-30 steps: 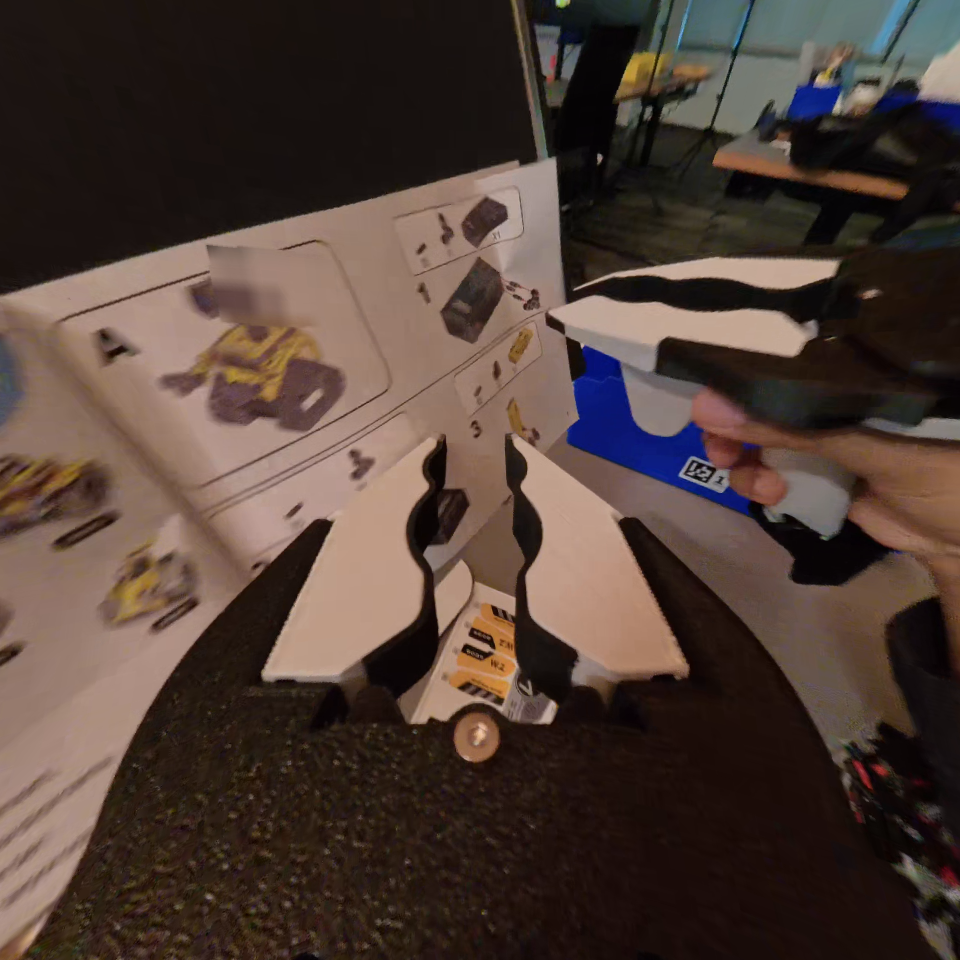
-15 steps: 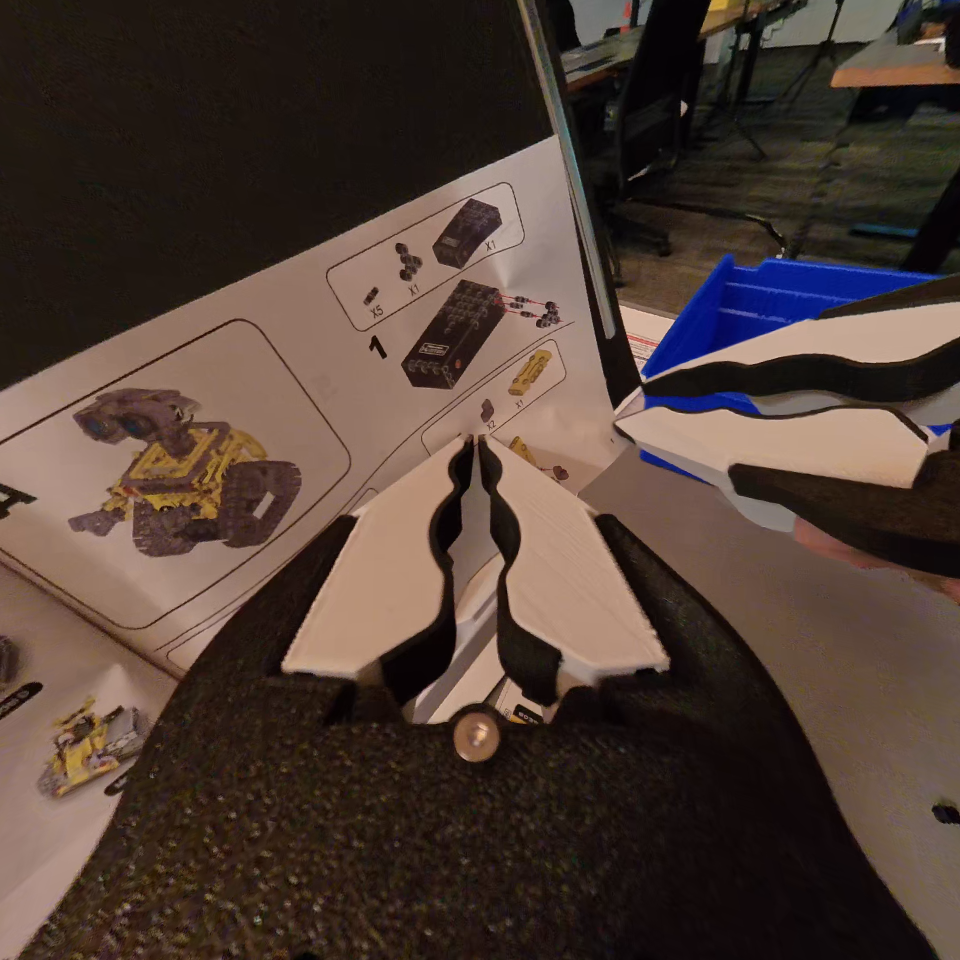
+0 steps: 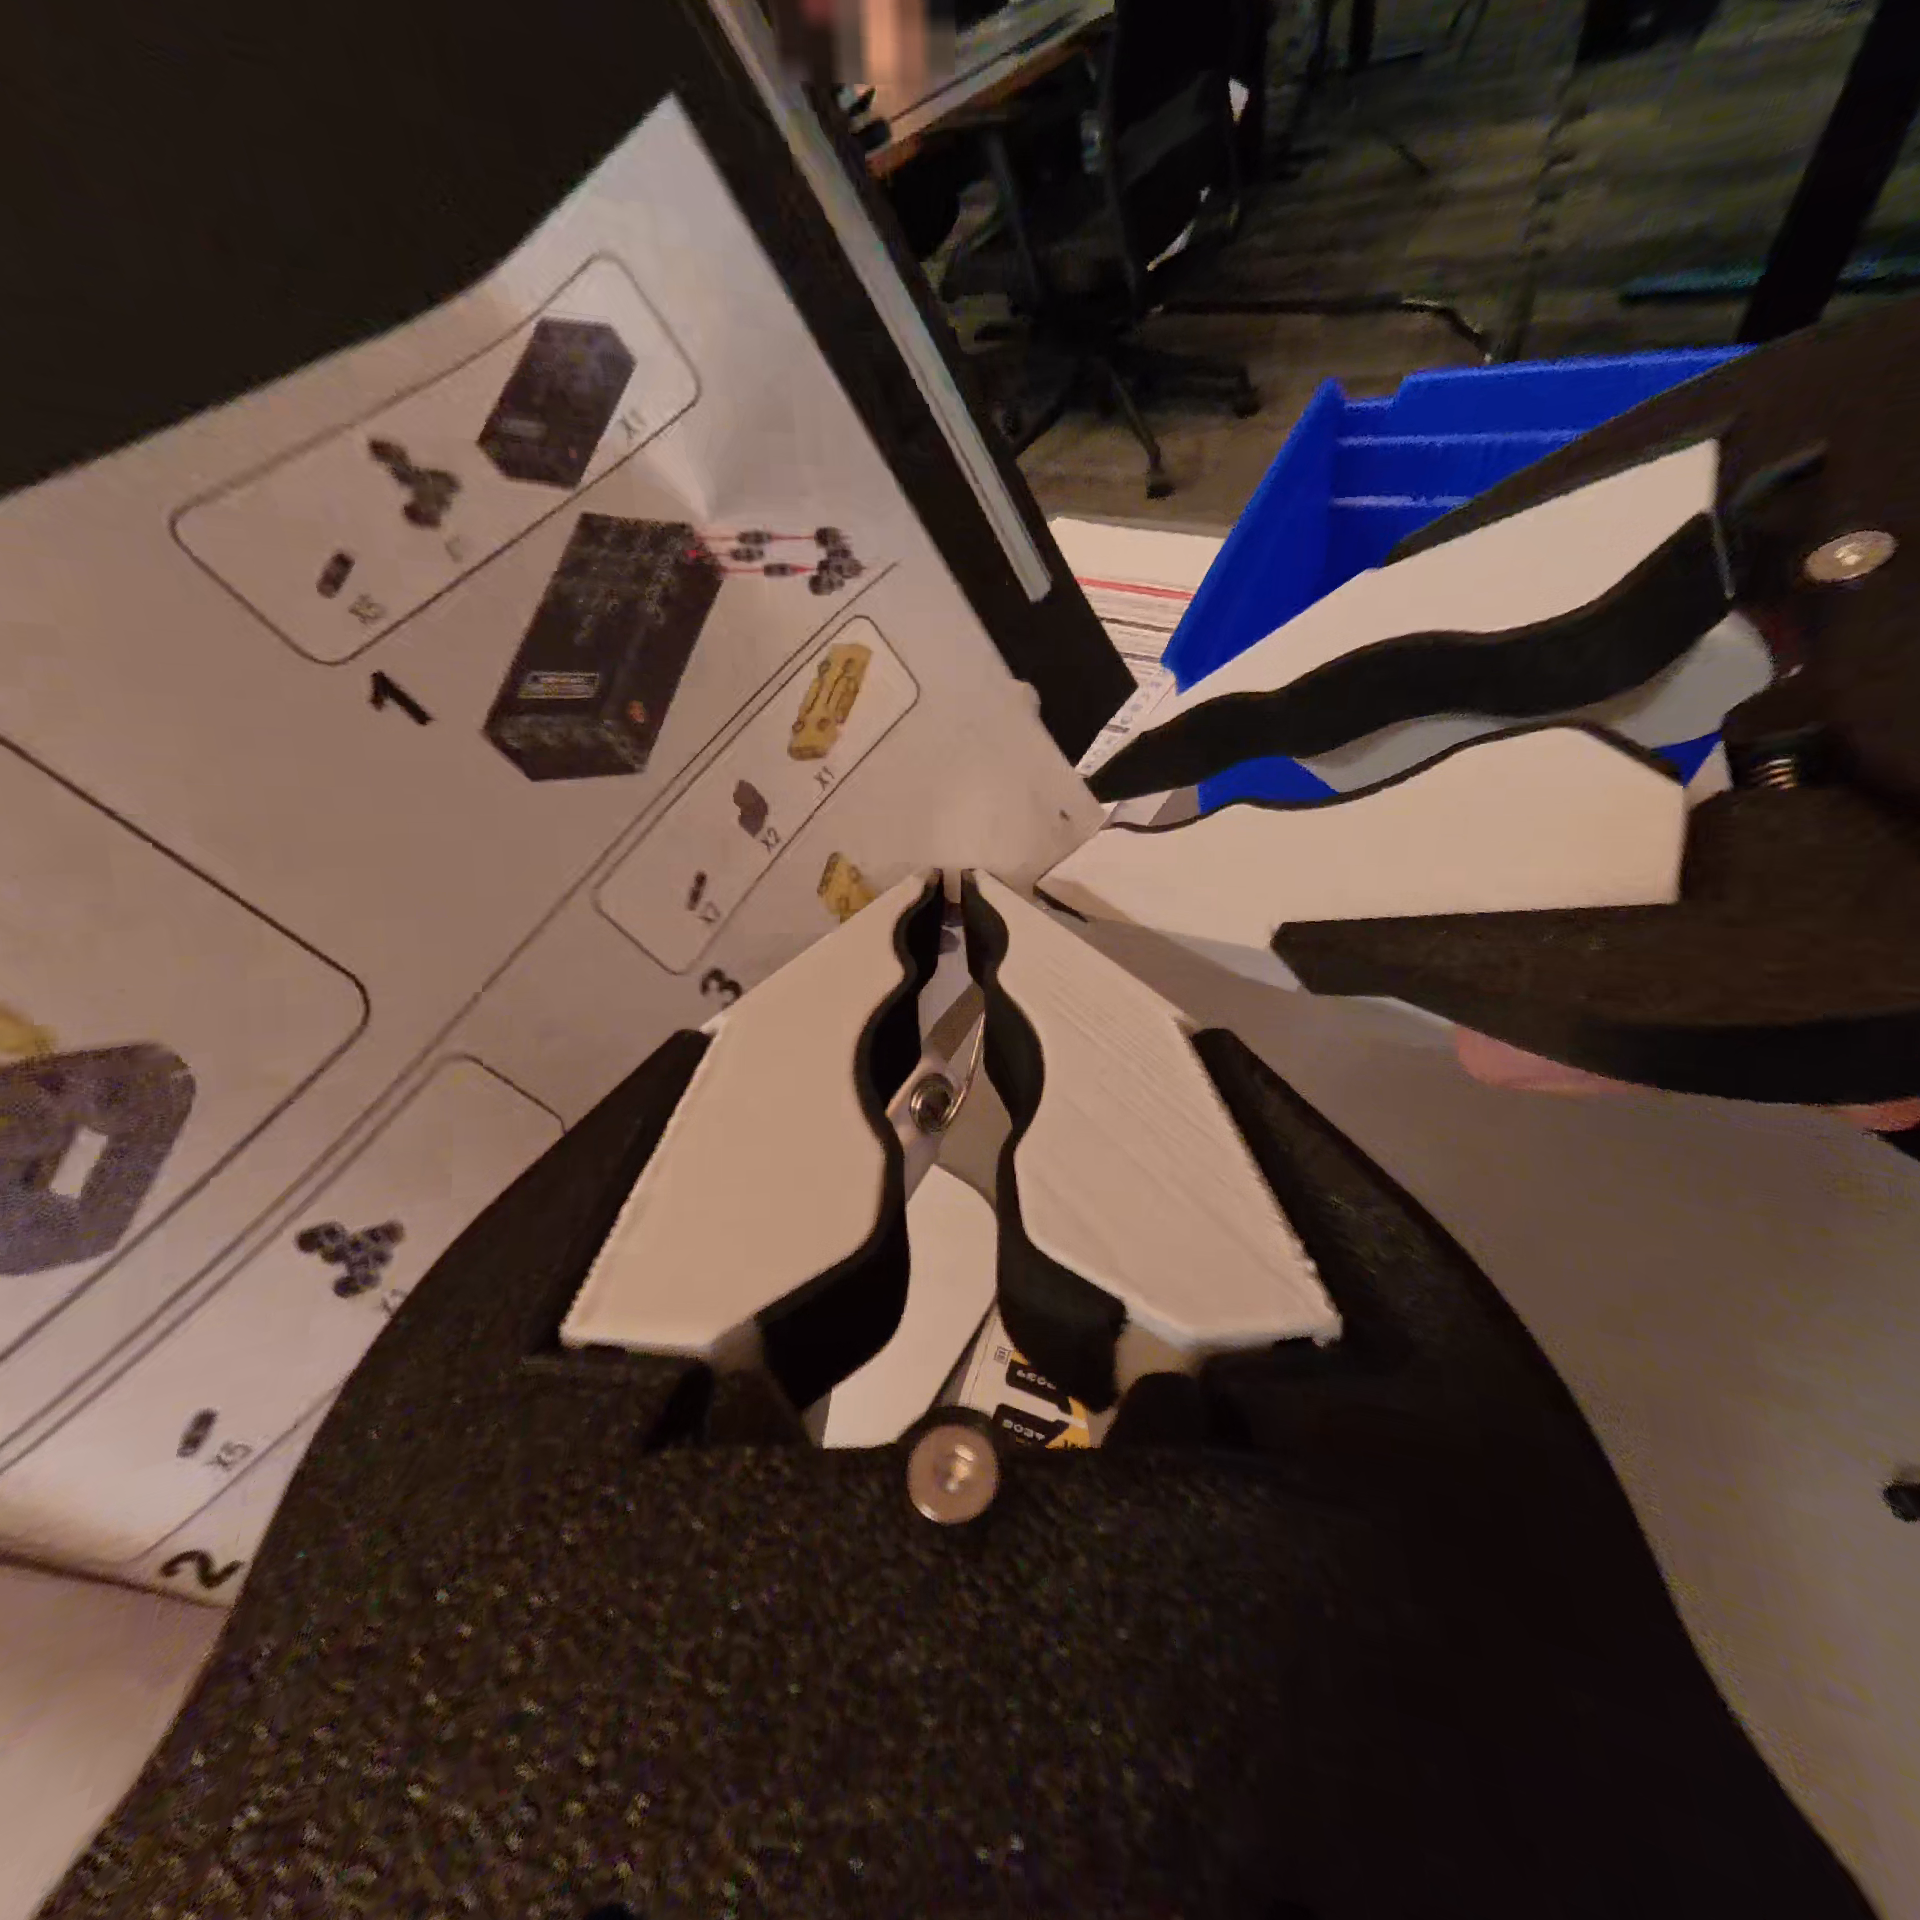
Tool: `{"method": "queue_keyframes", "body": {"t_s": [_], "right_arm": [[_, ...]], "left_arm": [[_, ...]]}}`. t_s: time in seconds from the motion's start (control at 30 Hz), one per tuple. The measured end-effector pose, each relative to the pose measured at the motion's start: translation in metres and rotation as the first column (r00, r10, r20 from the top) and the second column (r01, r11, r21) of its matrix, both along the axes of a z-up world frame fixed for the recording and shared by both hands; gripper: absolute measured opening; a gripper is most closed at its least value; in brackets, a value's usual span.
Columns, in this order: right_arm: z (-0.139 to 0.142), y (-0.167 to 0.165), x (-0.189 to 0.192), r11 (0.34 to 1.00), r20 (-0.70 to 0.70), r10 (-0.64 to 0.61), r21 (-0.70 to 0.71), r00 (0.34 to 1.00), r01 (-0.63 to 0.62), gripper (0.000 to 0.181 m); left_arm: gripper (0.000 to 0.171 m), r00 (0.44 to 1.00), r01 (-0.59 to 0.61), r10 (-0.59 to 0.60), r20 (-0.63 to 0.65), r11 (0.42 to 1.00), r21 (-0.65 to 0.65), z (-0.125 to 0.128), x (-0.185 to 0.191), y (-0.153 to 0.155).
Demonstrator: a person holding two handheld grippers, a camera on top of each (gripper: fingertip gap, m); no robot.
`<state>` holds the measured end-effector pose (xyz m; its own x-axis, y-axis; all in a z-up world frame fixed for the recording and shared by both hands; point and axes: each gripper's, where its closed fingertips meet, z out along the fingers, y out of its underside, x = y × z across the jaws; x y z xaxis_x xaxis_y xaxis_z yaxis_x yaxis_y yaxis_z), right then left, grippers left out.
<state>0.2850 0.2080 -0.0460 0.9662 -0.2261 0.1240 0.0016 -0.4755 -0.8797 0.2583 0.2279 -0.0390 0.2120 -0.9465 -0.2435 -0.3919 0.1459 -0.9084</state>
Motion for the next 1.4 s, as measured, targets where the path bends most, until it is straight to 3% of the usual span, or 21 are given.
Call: {"method": "queue_keyframes", "body": {"t_s": [0.17,0.33,0.43,0.6,0.73,1.13,1.4], "right_arm": [[0.004,-0.002,-0.001,1.0,-0.019,0.013,0.028,1.0,-0.013,0.022],[0.028,-0.011,0.016,0.992,0.061,-0.09,0.091,0.994,0.084,0.022],[0.028,-0.007,0.025,0.978,-0.03,-0.123,0.166,0.992,0.126,0.022],[0.016,0.003,0.023,0.967,-0.246,-0.039,0.234,0.968,0.098,0.023],[0.015,0.005,0.017,0.967,-0.295,-0.003,0.244,0.955,0.078,0.027],[-0.002,0.013,0.011,0.989,-0.257,0.01,0.145,0.966,0.028,0.016],[0.021,0.003,0.0,0.995,-0.024,0.037,0.089,0.999,-0.035,0.012]], "left_arm": [[0.0,0.996,-0.048,0.056,0.074,0.993,-0.103,0.004,-0.002,0.013],[0.0,0.993,-0.035,0.049,0.105,0.991,-0.132,0.01,-0.007,0.018],[0.0,0.994,-0.047,0.057,0.095,0.993,-0.111,0.01,-0.007,0.017],[0.0,0.992,-0.089,0.093,0.08,0.995,-0.047,0.012,-0.007,0.018],[0.0,0.989,-0.103,0.108,0.097,0.993,-0.055,0.016,-0.009,0.019],[0.0,0.994,-0.073,0.08,0.078,0.993,-0.091,0.012,-0.005,0.013],[0.0,0.993,-0.067,0.08,0.093,0.989,-0.132,0.012,-0.003,0.013]]}}
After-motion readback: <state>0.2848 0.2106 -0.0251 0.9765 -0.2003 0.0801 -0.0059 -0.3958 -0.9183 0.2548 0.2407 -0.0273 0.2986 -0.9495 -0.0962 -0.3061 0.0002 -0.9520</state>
